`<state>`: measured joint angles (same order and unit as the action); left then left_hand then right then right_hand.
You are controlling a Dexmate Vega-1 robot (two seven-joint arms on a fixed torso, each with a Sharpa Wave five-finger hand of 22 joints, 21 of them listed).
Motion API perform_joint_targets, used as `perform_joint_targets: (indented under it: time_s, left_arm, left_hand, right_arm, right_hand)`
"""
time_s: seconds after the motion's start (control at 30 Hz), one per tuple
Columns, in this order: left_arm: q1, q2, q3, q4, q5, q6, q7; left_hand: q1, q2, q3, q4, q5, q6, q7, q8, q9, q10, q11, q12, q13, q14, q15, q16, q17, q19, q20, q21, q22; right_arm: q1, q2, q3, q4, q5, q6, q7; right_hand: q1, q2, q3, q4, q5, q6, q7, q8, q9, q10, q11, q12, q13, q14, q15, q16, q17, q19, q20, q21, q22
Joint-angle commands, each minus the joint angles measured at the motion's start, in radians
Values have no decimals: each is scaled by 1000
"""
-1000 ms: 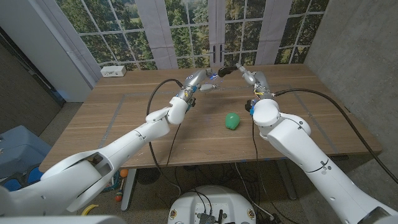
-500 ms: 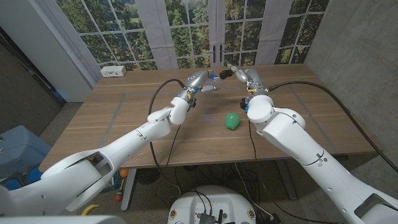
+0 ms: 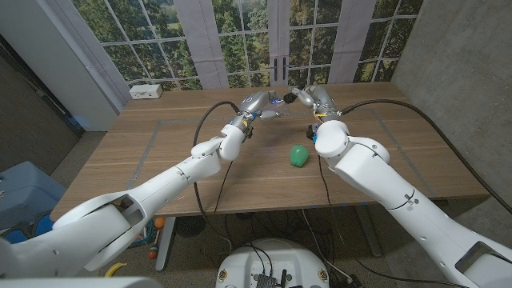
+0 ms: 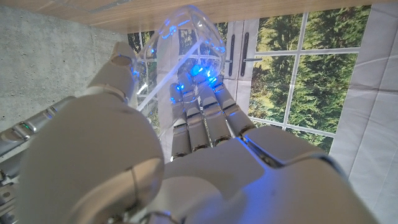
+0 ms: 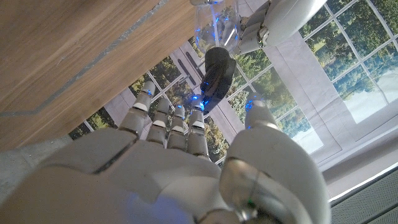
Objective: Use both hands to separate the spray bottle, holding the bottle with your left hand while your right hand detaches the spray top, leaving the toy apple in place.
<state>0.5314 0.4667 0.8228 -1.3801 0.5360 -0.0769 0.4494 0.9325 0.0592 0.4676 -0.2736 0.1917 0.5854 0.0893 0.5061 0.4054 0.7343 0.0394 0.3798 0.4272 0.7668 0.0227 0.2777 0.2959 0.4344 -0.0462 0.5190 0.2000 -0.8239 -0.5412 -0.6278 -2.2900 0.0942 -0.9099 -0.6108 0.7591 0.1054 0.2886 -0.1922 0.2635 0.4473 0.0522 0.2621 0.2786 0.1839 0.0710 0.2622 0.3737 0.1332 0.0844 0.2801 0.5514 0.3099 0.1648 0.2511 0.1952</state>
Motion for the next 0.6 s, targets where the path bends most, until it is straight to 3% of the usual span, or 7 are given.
perform_joint_targets:
  time_s: [0.03,0.07,0.2,0.33,0.37,0.5,0.6]
  left_arm:
    - [-1,4,3,-13,-4,12,-16]
    - [-2,4,3,-13,-5,10,-16]
    - [0,4,2,-16,-6,10,-15]
    - [1,5,2,-20,-7,16,-21]
    - [1,5,1,-21,-9,16,-23]
    - [3,4,0,-24,-10,23,-25]
    - [4,4,-2,-27,-14,26,-28]
  left_hand:
    - [5,142,228,222,5,132,-125,38,5,273,-242,205,171,113,-262,1,4,-8,-9,10,0]
    - [5,141,227,222,5,132,-125,37,5,274,-242,205,171,113,-262,1,4,-8,-9,10,0]
    - [4,143,227,222,5,131,-125,38,7,275,-242,205,171,115,-262,2,5,-10,-8,11,0]
    - [4,143,227,222,5,131,-126,38,8,276,-242,206,173,115,-262,2,5,-11,-9,11,0]
    - [4,143,227,222,5,131,-126,38,8,276,-242,206,173,115,-261,1,5,-12,-9,11,0]
    - [3,144,227,223,5,130,-126,37,8,275,-242,204,172,116,-261,1,4,-13,-9,12,0]
    - [3,144,228,224,5,129,-126,37,9,276,-242,205,174,116,-261,0,5,-13,-9,13,0]
  right_arm:
    - [28,-18,-47,4,-58,-22,-2]
    - [29,-20,-51,5,-65,-21,-3]
    - [27,-20,-59,6,-87,-19,-8]
    - [18,-19,-59,8,-105,-6,-13]
    - [15,-21,-57,7,-105,1,-9]
    - [-6,-38,-21,-5,-72,40,34]
    - [-21,-61,30,-18,-6,74,104]
  right_hand:
    - [110,2,49,-5,31,-8,-49,-13,-6,2,-23,-2,7,7,-28,-3,-4,16,-25,7,-1]
    - [165,5,72,-5,45,-5,-66,-14,-9,6,-30,-2,9,15,-39,-1,-6,25,-41,10,-1]
    - [296,26,124,-3,85,2,-133,-19,-16,13,-66,0,17,27,-80,7,-5,38,-79,16,0]
    - [398,53,162,-3,122,16,-193,-21,-21,21,-96,2,24,28,-104,17,4,30,-106,18,3]
    - [440,62,186,-5,141,21,-211,-22,-23,22,-104,3,26,27,-112,15,4,20,-108,17,5]
    - [518,76,253,1,193,52,-261,-19,-29,23,-120,3,30,30,-130,2,-1,0,-121,18,9]
    - [556,77,296,7,234,92,-272,-11,-31,10,-133,-2,31,23,-134,-11,-4,-12,-123,22,12]
